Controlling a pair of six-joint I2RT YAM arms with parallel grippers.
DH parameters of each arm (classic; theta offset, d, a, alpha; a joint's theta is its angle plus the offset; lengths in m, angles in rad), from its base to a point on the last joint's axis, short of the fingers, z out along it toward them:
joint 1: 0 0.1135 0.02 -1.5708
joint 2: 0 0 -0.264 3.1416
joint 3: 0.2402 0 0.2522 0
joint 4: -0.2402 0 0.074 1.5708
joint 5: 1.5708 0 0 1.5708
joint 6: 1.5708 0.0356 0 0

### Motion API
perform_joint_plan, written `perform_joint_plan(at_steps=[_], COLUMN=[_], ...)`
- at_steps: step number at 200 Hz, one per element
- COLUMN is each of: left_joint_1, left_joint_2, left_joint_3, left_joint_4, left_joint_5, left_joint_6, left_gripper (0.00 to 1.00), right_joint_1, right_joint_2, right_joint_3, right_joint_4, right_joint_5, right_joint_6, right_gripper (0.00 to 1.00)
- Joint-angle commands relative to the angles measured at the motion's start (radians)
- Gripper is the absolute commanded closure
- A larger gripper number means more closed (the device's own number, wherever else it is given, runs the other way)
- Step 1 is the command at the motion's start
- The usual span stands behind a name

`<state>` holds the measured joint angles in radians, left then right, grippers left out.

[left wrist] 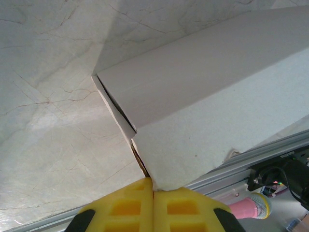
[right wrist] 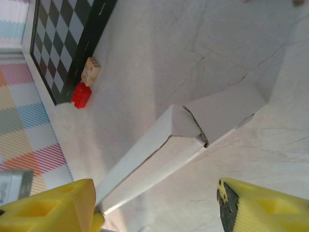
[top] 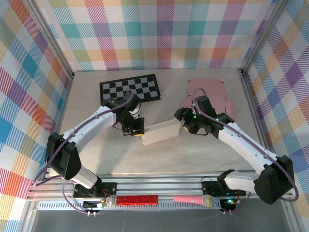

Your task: Fold the paper box

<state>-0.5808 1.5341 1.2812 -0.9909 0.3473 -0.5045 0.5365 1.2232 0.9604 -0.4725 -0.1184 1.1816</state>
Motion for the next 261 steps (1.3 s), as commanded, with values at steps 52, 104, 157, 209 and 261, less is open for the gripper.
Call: perform_joint_plan(at_steps=[52,104,157,209,261], left_joint_1=[-0.013,-0.017,-0.013,0.06,0.072], left_joint_2=[0.038,0.027,-0.092,-0.165,-0.146], left_joint_3=[-0.01,-0.01,0.02,-0.118,-0.194], left_joint_4=[-0.032,-0.032,0.01,0.233,0.314], left_joint_5=[-0.037,-0.028,0.007,0.069,0.078], left_joint_6=[0.004,-0.003,-0.107,-0.343,-0.39], left_gripper=[1.0,0.96,0.65,0.56,0.6], right_joint_1=[-0.04,-0.049,-0.049,-0.049,-0.049], right_joint_2=[0.057,0.1,0.092,0.103,0.106], right_joint_3=[-0.059,-0.089,-0.117,-0.118,-0.12], right_joint_4=[0.032,0.045,-0.021,-0.033,-0.066], right_joint_5=[-0.053,-0.04,-0.031,-0.035,-0.037], right_joint_6=[0.217,0.194,0.186,0.191,0.198], right_gripper=[0.45,0.64,0.75,0.79,0.83])
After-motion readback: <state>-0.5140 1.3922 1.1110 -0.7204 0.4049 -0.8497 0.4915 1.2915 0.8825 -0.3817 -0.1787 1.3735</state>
